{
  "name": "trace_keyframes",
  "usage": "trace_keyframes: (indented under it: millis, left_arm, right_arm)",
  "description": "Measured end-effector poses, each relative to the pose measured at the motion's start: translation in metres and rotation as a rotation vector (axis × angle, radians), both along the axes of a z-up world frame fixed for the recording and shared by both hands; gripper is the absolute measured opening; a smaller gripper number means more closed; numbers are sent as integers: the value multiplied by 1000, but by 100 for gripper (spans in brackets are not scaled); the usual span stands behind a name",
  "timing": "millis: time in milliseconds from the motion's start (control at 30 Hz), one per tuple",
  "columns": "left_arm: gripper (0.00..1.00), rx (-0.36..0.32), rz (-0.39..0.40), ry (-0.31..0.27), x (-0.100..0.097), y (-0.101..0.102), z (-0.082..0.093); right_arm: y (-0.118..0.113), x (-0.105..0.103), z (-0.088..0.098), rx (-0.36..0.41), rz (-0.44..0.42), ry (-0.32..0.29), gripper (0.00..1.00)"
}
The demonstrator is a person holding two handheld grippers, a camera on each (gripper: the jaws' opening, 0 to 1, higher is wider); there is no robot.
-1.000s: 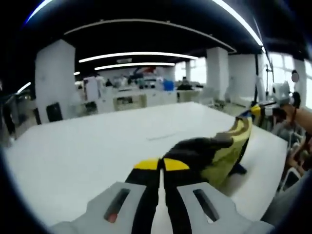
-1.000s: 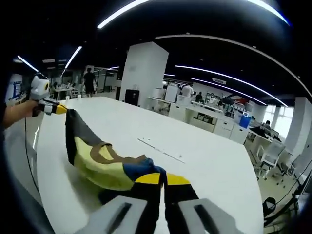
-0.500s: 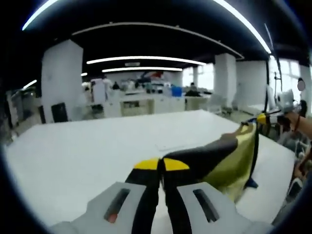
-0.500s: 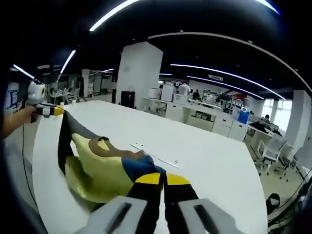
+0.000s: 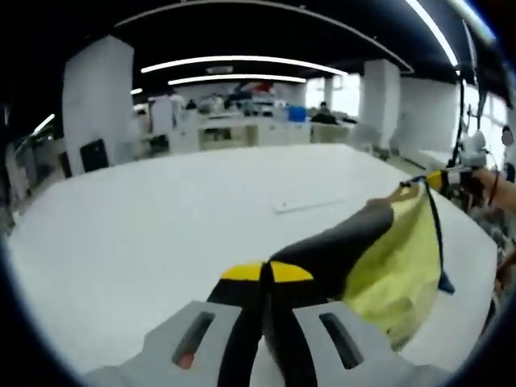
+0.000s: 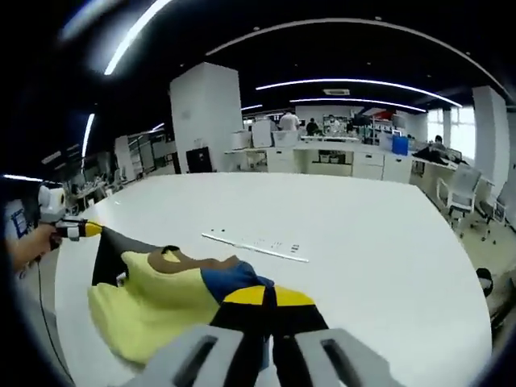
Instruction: Fold the garment on the visible template until the final outline fits inside the template.
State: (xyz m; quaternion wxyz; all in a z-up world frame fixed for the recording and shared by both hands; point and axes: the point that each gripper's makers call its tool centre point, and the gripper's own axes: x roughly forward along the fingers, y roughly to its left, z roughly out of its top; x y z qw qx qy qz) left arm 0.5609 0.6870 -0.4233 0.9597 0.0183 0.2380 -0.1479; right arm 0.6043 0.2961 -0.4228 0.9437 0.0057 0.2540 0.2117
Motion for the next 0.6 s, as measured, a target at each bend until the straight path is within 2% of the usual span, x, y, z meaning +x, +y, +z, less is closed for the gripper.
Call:
trace_keyframes:
  millis: [133, 167, 333, 500, 600]
  left_arm:
    - [0, 14, 7, 51, 12, 0, -21]
    - [0, 24, 8, 78, 15, 0, -29]
    - [0, 69, -4, 126, 28, -2, -49]
    - [0, 99, -4, 181, 36, 3, -69]
    - [0, 114, -5, 223, 34, 3, -81]
  right_arm:
    - [2, 14, -22, -16, -6, 44, 0]
    - [2, 16, -28, -21, -9, 59, 0]
    - [2, 25, -60, -49, -19, 135, 0]
    - [3, 33, -73, -47, -27, 161, 0]
    - [-4, 40, -83, -72, -60, 172, 0]
